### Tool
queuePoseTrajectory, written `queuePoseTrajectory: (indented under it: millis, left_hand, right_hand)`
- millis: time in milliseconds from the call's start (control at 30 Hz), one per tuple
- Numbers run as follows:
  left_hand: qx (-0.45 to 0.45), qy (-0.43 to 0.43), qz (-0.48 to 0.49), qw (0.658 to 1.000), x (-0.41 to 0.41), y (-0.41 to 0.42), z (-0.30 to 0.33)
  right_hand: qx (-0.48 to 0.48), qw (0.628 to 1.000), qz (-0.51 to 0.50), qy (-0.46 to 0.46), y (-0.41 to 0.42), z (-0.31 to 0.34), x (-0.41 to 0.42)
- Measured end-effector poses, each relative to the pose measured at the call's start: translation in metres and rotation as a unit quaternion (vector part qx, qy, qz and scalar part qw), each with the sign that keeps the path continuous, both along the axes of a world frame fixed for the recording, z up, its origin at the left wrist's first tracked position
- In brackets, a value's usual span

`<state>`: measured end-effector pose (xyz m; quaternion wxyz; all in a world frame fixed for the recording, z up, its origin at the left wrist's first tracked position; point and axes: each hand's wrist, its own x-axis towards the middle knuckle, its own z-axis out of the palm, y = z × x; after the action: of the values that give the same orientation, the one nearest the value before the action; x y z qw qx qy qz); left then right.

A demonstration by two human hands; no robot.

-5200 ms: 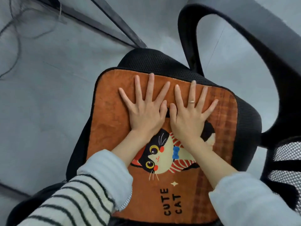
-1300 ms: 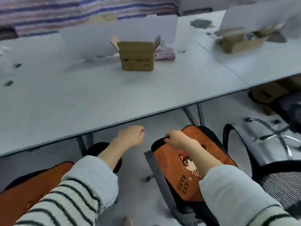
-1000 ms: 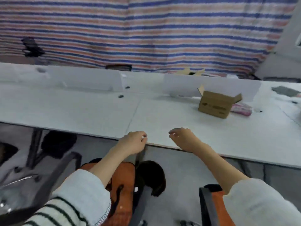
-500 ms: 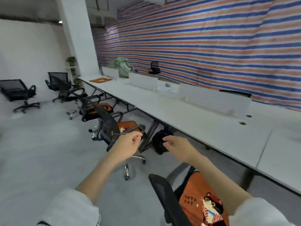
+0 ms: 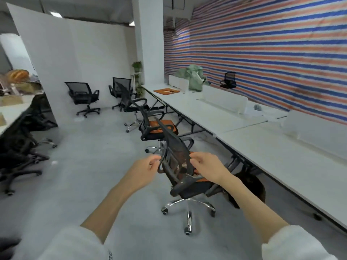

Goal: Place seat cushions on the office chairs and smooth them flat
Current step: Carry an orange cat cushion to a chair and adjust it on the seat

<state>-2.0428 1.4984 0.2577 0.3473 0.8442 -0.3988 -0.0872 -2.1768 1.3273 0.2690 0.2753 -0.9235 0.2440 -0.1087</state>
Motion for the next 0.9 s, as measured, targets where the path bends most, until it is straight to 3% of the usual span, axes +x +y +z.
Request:
queuePoseTrajectory:
  millis: [333, 567, 900]
  left_hand:
    - [-0.016, 0.027, 0.081, 0.996, 0.279, -0.076, 0.005]
    - [-0.021, 0.027, 0.074, 0.997, 0.489, -0.146, -0.005]
    - [-0.012, -0.005, 0.051, 0.999, 0.796, -0.267, 0.034]
  right_hand:
    - [0.029, 0.999, 0.045, -0.005, -0.099, 0.016, 0.278]
    - [0.028, 0.999, 0.037, -0.024, -0.170, 0.012, 0.490]
    - [0.053, 0.996, -0.021, -0.065, -0.278, 0.031, 0.770]
